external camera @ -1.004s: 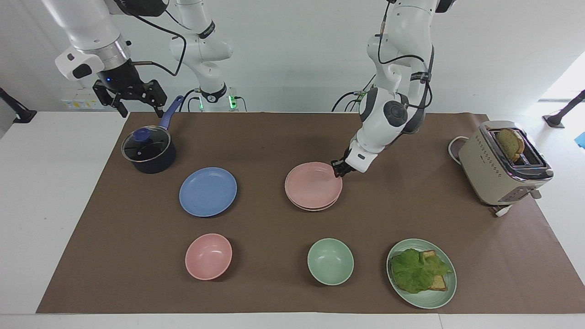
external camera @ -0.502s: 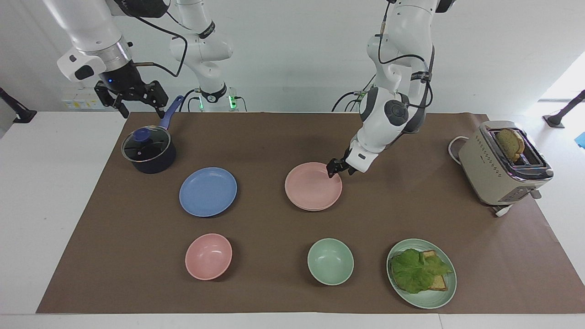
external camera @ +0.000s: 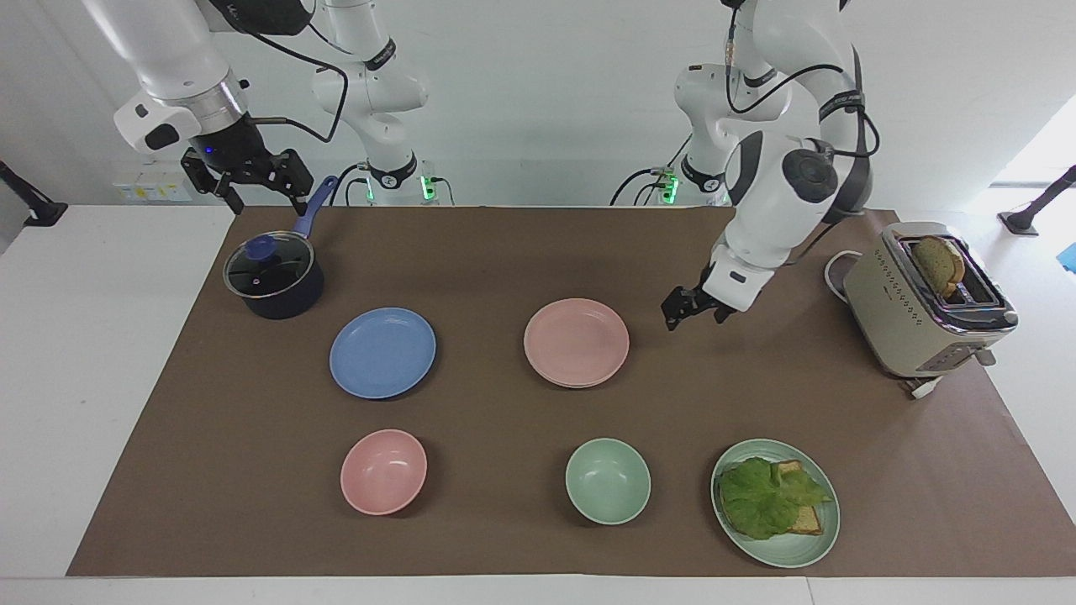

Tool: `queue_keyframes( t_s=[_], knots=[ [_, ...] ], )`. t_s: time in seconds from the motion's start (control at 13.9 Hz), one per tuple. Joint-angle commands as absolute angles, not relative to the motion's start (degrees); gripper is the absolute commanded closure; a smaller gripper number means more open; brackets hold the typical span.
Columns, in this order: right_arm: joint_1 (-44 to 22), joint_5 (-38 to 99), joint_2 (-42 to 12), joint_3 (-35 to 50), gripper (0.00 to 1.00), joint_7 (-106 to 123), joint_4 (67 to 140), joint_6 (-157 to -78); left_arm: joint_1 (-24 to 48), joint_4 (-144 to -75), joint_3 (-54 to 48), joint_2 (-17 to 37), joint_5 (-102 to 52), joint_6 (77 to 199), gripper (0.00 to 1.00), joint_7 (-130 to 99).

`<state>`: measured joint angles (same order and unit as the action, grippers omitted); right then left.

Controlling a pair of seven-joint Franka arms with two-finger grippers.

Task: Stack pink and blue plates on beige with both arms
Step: 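Withdraw the left gripper while the right gripper reaches the blue plate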

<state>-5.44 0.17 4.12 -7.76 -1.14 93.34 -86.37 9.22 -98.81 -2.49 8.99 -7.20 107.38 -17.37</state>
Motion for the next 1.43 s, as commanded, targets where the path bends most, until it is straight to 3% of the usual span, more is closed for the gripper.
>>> queue_keyframes(
  t_s=[0.0, 0.22, 0.43, 0.79, 1.08, 1.36],
  knots=[
    [-5.2, -0.1, 5.8, -7.1, 0.00, -2.5, 95.8, -89.1, 7.4, -95.1, -2.9, 9.1, -1.6, 102.4, 0.00, -15.0],
    [-4.5, 0.3, 5.1, -7.1, 0.00, -0.9, 96.0, -89.8, 3.0, -94.6, -2.9, 7.4, -1.1, 99.9, 0.00, -7.7],
    [-4.9, 0.3, 4.4, -7.1, 0.00, 2.4, 101.6, -97.3, -0.6, -94.0, -2.9, 4.8, -0.9, 97.6, 0.00, -2.4],
    [-5.1, 0.9, -1.2, -7.1, 0.00, 4.0, 107.2, -106.5, -1.0, -91.8, -2.9, 1.5, -0.9, 91.8, 0.00, -0.8],
    [-5.1, 1.3, -4.7, -7.0, 0.00, 3.9, 112.8, -118.4, -1.0, -91.8, -2.9, 0.8, -1.1, 92.1, 0.00, -1.1],
    [-5.1, 4.3, -10.0, -7.0, 0.00, 6.1, 114.1, -124.3, -1.0, -91.8, -2.9, 0.8, -1.1, 92.3, 0.00, -1.1]
  ],
)
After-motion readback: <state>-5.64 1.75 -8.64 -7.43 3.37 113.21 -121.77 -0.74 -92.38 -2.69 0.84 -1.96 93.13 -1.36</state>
